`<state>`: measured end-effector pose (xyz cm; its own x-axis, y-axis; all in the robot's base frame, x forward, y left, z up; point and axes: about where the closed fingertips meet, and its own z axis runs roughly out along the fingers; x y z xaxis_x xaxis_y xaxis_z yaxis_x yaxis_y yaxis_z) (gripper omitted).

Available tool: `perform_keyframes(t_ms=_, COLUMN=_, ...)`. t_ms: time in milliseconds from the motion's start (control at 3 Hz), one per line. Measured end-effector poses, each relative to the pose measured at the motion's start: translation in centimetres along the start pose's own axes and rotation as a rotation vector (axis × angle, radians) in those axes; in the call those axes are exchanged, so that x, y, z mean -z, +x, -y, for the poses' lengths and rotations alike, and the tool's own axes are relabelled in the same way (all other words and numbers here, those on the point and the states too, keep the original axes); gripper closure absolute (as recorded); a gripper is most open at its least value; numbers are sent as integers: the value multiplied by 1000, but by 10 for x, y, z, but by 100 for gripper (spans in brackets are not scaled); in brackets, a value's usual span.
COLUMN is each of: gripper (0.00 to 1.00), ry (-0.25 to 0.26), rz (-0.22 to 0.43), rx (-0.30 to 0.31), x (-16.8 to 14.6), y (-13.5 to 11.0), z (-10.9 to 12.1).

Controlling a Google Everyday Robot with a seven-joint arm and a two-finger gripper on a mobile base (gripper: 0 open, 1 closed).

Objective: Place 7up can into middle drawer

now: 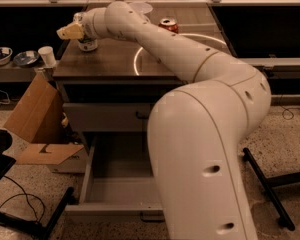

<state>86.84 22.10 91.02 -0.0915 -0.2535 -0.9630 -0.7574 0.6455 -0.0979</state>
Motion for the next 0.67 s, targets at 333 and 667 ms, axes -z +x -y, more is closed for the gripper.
perform_keyframes(t_ms=333, gripper=39, ry=3, rz=-8, rx=-3, x=-4, y=2, z=0)
perform_keyframes(t_ms=667, gripper=62, ry=3, rz=-8, rx=-3, x=-4, y=2, z=0)
